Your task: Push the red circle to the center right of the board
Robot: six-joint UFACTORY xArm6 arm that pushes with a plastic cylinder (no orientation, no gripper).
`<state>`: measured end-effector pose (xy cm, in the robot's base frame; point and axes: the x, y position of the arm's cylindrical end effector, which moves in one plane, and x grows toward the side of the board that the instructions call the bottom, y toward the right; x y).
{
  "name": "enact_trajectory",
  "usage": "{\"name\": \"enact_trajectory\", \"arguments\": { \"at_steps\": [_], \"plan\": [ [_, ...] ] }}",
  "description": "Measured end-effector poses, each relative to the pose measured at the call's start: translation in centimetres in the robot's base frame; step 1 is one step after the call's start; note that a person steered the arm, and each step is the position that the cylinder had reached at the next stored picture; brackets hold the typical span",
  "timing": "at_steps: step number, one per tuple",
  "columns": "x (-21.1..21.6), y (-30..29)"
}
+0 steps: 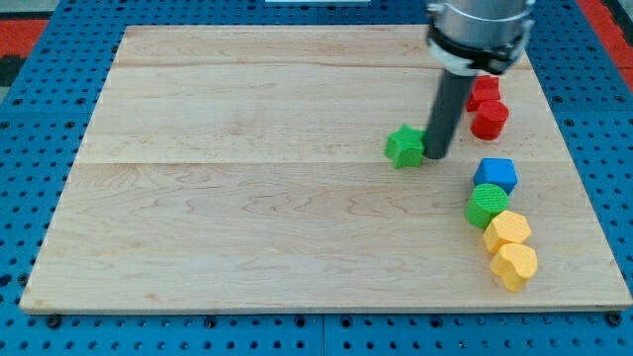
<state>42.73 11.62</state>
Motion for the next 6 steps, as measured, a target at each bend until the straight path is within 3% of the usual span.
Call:
{"name": "enact_trajectory", "arguments": {
  "at_steps": [1,3,4,5,6],
  "plan": [
    [-1.0,-4.7],
    [-2.5,13.3],
    [-2.1,13.8],
    [-0.9,19.6],
    [4.0,21.3]
  ]
}}
